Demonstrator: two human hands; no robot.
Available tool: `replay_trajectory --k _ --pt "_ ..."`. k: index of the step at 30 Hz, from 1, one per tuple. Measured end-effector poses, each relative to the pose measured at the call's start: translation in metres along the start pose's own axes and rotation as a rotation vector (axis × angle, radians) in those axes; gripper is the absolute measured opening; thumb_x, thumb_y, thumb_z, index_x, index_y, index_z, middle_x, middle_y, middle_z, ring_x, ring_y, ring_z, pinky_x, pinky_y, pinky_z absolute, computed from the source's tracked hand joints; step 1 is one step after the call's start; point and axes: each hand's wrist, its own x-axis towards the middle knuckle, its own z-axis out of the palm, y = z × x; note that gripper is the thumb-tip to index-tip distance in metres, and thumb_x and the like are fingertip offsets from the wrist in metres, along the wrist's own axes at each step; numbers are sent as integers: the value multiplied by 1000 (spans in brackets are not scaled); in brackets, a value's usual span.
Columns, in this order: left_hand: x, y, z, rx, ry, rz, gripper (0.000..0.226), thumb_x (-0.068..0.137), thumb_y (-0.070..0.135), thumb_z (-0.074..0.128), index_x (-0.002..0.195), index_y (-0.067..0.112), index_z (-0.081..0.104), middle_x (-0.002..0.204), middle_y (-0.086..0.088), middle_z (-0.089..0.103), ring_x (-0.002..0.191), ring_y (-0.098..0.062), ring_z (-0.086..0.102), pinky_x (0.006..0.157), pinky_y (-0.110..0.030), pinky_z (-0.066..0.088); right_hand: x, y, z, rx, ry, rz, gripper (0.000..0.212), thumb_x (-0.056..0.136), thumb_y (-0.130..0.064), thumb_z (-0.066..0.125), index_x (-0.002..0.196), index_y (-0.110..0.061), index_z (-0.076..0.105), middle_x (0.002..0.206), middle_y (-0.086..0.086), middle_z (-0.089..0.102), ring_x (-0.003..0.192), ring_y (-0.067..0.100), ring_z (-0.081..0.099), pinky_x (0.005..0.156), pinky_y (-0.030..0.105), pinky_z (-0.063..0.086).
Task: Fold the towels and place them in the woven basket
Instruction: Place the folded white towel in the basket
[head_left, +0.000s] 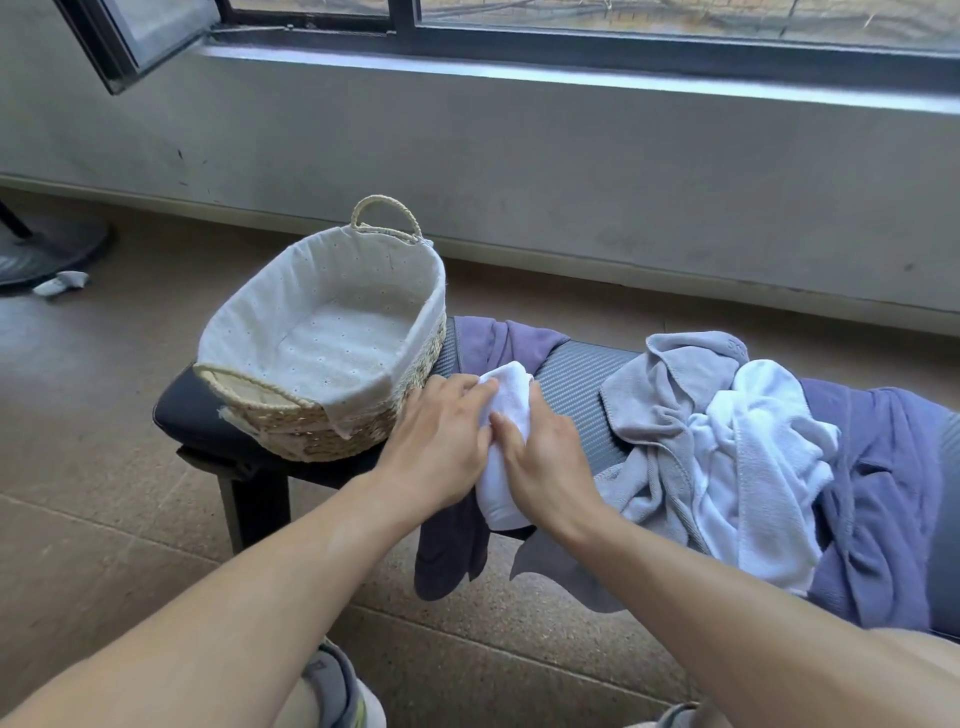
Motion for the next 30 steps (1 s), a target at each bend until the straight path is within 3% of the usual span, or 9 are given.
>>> replay_trajectory --k 2,6,11,16,18,21,26,28,30 --pt "2 -2 -1 -13 3 -1 52 100 29 52 151 22 43 147 2 47 132 -23 39 113 -38 29 1 -1 0 -13 -4 11 48 97 -46 40 139 -23 49 107 9 68 103 30 59 79 38 42" --pt "2 -5 -3 -76 23 15 54 97 20 55 150 20 45 148 2 48 133 -22 39 114 -36 28 3 -1 -4 38 68 22 28 101 -26 51 126 -26 64 100 3 72 93 23 62 70 29 33" --pt "0 -4 -9 -139 194 82 55 90 5 54 143 18 54 151 -4 47 137 -23 39 116 -41 33 1 -5 -6 170 115 25 31 100 -28 56 129 -29 66 107 -7 75 99 12 66 85 30 49" --pt "-2 -15 -41 -118 455 137 48 89 13 49 135 13 60 149 -6 50 140 -25 41 114 -38 33 2 -17 -13 275 172 -28 29 99 -33 54 123 -27 67 102 -12 73 89 6 63 80 30 49" --pt "-3 -26 -56 -99 525 87 46 90 9 55 137 11 58 150 -7 49 145 -25 37 118 -40 31 0 -32 -21 299 201 -81 28 100 -29 55 126 -30 67 100 -21 71 88 -2 62 80 26 48" --pt "-7 -42 -76 -70 610 -1 50 89 10 52 139 9 55 151 -8 48 146 -27 35 119 -43 31 4 -64 -32 349 220 -175 35 102 -26 55 136 -32 63 118 -20 71 107 0 65 89 22 49" --pt "-16 -75 -95 -140 726 -159 48 91 8 49 139 9 55 149 -9 52 146 -27 36 120 -45 27 34 -119 -31 355 192 -308 34 101 -21 56 133 -28 66 109 -22 72 97 -9 63 83 11 47" --pt "-19 -90 -100 -191 723 -258 46 95 9 49 141 13 53 151 -6 50 148 -24 32 121 -44 24 47 -135 -25 320 156 -337 36 100 -21 56 134 -30 66 109 -22 72 97 -8 64 85 12 48" --pt "-20 -103 -106 -256 723 -349 44 99 12 46 143 14 49 153 -5 47 150 -22 28 123 -42 22 64 -148 -15 238 101 -375 34 99 -23 56 129 -33 68 103 -19 74 92 -1 66 84 21 51"
